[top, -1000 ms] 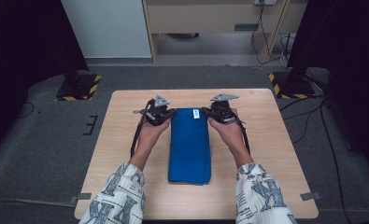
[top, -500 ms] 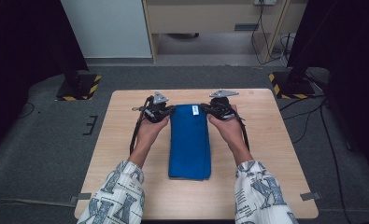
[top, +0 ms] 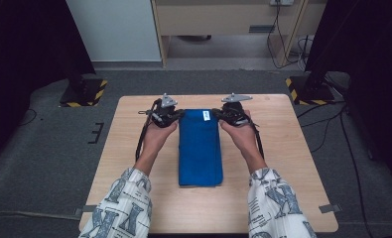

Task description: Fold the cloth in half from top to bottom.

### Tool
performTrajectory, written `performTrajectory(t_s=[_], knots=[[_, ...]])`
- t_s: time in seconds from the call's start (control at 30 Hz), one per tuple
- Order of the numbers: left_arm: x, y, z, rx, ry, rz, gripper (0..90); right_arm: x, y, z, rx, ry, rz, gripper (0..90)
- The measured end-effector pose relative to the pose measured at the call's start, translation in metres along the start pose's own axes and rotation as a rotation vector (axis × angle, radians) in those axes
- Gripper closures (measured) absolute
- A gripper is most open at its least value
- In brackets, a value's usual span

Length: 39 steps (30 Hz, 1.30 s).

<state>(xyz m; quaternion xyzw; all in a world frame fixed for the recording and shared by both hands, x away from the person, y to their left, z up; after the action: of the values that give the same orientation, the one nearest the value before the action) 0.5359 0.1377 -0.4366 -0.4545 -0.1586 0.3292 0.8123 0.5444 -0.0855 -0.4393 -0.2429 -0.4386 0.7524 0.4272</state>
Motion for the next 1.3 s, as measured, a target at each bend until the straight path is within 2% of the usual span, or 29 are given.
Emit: performTrajectory(t_s=[0.2, 0.3, 0.6, 0.93, 1.13, 1.3], knots=[[-0.004, 0.007, 0.003, 0.005, 0.01, -0.005, 85.8, 0.003, 0.007, 0.002, 0.004, -0.007, 0.009, 86.4], [-0.006, 0.008, 0.004, -0.008, 0.007, -0.002, 85.8, 0.004, 0.012, 0.003, 0.008, -0.015, 0.013, 86.3], [-0.018, 0.014, 0.009, 0.007, 0.034, -0.03, 85.7, 0.006, 0.025, 0.009, 0.01, -0.029, 0.016, 86.3], [-0.026, 0.024, 0.021, 0.032, 0.045, -0.052, 85.7, 0.017, 0.036, 0.024, -0.008, -0.054, 0.035, 86.4], [-0.033, 0.028, 0.024, 0.026, 0.048, -0.045, 85.7, 0.021, 0.036, 0.03, -0.01, -0.045, 0.058, 86.4], [-0.039, 0.03, 0.026, 0.024, 0.053, -0.049, 85.5, 0.022, 0.04, 0.038, -0.009, -0.049, 0.058, 86.4]])
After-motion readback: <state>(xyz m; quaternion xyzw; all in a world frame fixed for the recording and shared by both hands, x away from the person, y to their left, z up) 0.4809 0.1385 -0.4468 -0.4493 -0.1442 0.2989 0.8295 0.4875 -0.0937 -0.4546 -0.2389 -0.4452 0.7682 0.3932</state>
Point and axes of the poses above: each handheld gripper's, and its own axes: z roughly backward along the jaws, y roughly out of its underside, x roughly to its left, the point moved 3 cm from there along -z, roughly forward along the jaws, and after that the axes turned 10 degrees about y, right-handed, at the moved point
